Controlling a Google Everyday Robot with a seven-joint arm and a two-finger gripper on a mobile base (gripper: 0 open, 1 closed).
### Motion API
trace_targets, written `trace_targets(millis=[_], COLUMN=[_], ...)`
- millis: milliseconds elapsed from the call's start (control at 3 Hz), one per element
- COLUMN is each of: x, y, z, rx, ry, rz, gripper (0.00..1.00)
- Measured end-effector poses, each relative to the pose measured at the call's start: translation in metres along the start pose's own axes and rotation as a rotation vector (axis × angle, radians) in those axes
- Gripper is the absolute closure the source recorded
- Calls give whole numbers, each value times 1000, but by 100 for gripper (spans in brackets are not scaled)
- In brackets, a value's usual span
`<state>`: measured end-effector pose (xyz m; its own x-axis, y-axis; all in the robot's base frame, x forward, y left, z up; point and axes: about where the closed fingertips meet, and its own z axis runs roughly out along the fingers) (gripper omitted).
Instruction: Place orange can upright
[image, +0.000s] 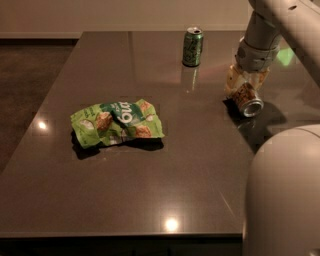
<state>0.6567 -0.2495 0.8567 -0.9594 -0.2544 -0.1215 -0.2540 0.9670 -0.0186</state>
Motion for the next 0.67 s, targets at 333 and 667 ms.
trace_targets(millis=[333, 667], x=[-2, -3], y=[2, 9], z=[-8, -36], rx=[8, 21], ry=[-36, -146], rz=[-40, -152], gripper=[70, 99])
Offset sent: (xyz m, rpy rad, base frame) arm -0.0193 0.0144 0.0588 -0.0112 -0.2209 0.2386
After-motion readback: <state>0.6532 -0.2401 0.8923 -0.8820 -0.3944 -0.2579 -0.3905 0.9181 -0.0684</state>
